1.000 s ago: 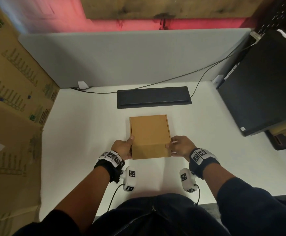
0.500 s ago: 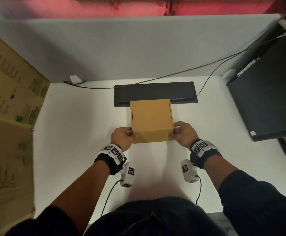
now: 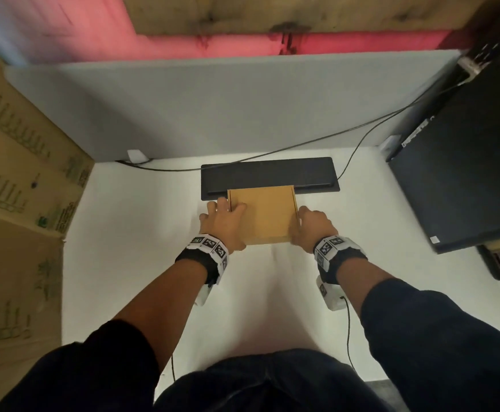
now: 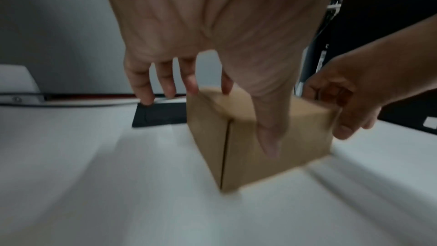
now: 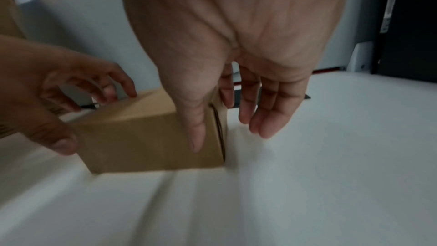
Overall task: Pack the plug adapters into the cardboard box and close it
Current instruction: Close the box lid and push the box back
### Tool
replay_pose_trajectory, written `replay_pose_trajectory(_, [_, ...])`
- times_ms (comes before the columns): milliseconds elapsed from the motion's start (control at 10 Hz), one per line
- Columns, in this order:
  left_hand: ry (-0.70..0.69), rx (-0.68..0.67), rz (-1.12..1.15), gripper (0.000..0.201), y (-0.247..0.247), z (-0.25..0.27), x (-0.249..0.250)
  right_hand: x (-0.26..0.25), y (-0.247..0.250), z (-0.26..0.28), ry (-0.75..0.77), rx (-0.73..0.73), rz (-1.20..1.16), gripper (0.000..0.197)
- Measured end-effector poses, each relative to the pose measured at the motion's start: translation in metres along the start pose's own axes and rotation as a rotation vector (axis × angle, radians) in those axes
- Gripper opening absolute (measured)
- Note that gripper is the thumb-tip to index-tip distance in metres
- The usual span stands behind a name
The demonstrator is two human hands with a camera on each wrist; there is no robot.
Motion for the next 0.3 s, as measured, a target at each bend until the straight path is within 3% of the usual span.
replay_pose_trajectory(100, [-0.014, -0.012, -0.034, 0.082, 0.035, 0.01, 0.004, -0.011, 0.025, 0.011, 0.014, -0.018, -0.038, 0.085])
replay_pose_trajectory(200, [-0.068, 0.058, 0.06, 0.074, 0.077, 0.026, 0.005, -0.025, 0.056, 0.025, 0.098, 0.025, -0.053, 0.101])
replay_pose_trajectory(300, [-0.135, 0.163, 0.21, 0.063, 0.128, 0.033, 0.008, -0.043, 0.105, 0.034, 0.206, 0.126, -0.069, 0.094])
Point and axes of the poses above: each hand's wrist, its own z-axis away from the middle knuckle, its own y-axis out of the back of the hand, x = y × z, the point moved 2 cm from there along -z, towards the middle knuckle, and after that the axes turned 10 degrees about y, right-handed, at the moved point
